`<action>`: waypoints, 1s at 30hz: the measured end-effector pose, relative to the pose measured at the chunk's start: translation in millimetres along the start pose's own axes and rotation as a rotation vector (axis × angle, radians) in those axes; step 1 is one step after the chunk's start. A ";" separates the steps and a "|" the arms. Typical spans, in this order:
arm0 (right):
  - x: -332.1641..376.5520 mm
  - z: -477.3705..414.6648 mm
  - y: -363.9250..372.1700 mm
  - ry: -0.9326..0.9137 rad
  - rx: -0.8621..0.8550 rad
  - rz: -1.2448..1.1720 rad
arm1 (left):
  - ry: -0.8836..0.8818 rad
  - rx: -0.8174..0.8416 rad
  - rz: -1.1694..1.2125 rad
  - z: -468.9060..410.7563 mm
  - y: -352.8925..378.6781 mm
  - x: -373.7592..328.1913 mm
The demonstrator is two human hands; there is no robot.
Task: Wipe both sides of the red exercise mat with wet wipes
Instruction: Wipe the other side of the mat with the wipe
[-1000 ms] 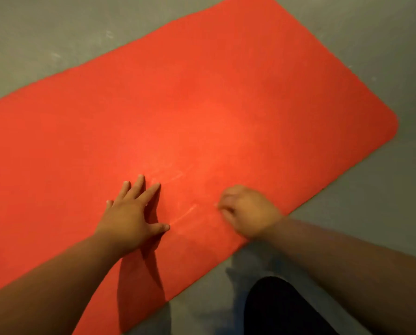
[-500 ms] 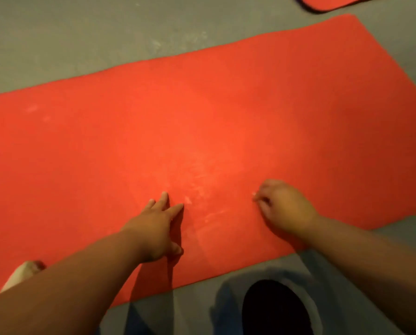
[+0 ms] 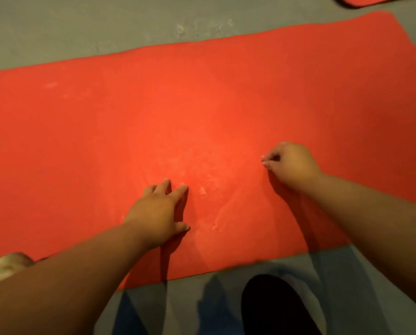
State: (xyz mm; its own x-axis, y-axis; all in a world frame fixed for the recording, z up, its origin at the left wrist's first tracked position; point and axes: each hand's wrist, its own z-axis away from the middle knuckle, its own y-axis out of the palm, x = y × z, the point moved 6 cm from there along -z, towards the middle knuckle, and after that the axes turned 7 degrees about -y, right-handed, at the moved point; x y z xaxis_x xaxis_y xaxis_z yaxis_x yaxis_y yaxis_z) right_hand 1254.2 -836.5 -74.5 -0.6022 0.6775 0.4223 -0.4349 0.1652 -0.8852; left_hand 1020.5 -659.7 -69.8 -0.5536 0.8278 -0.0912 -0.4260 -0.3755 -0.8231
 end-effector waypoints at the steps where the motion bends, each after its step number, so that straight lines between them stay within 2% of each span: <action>1: -10.5 -3.4 -3.9 0.116 -0.049 -0.054 | 0.000 -0.026 0.022 -2.1 -3.0 -0.1; 2: -4.6 -3.7 -1.1 0.104 -0.083 -0.046 | 0.002 -0.048 0.061 -3.7 -5.8 -0.4; 4: 34.0 9.2 20.7 -0.054 -0.067 -0.084 | 0.015 -0.087 0.154 -2.3 -9.3 -0.9; 7: 95.8 45.0 58.9 -0.304 0.155 -0.138 | 0.126 -0.136 0.189 -0.2 -12.9 -5.4; 9: 112.6 59.0 68.5 -0.388 0.256 -0.155 | 0.219 -0.153 0.201 -1.8 -15.2 -12.8; 11: 99.6 58.4 60.9 -0.279 0.221 -0.261 | 0.294 -0.131 0.226 -7.1 -14.7 -25.8; 13: 69.4 58.1 48.5 -0.095 0.107 -0.356 | 0.402 -0.076 0.165 -10.1 -6.7 -47.1; 15: 42.4 62.7 37.2 0.005 -0.008 -0.329 | 0.523 -0.153 0.087 -8.9 1.2 -67.1; 17: 25.9 70.1 29.1 0.007 -0.089 -0.206 | 0.606 -0.216 0.086 -6.2 5.5 -79.3; 20: 7.1 74.7 32.4 0.029 -0.039 -0.006 | 0.758 -0.171 0.002 -2.0 13.9 -89.9; 24: -7.4 74.8 34.3 0.115 0.042 0.065 | 0.945 -0.205 -0.165 -24.5 4.7 -83.3; 26: -5.5 72.9 30.7 0.091 0.028 0.105 | 0.906 -0.255 -0.164 -56.0 -15.0 -81.3; 27: -4.6 72.2 30.1 0.089 0.039 0.110 | 0.828 -0.316 -0.128 -75.0 -29.3 -81.7; 30: -8.2 64.6 29.0 0.096 0.056 0.103 | 0.328 -0.456 0.175 -126.1 -70.9 -76.4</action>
State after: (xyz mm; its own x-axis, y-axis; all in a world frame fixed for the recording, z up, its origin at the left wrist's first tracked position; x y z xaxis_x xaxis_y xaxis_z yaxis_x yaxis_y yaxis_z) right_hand 1203.3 -883.6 -91.0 -0.5801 0.7547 0.3065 -0.4121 0.0527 -0.9096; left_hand 1183.2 -643.8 -75.2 -0.3066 0.8826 -0.3564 0.0432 -0.3611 -0.9315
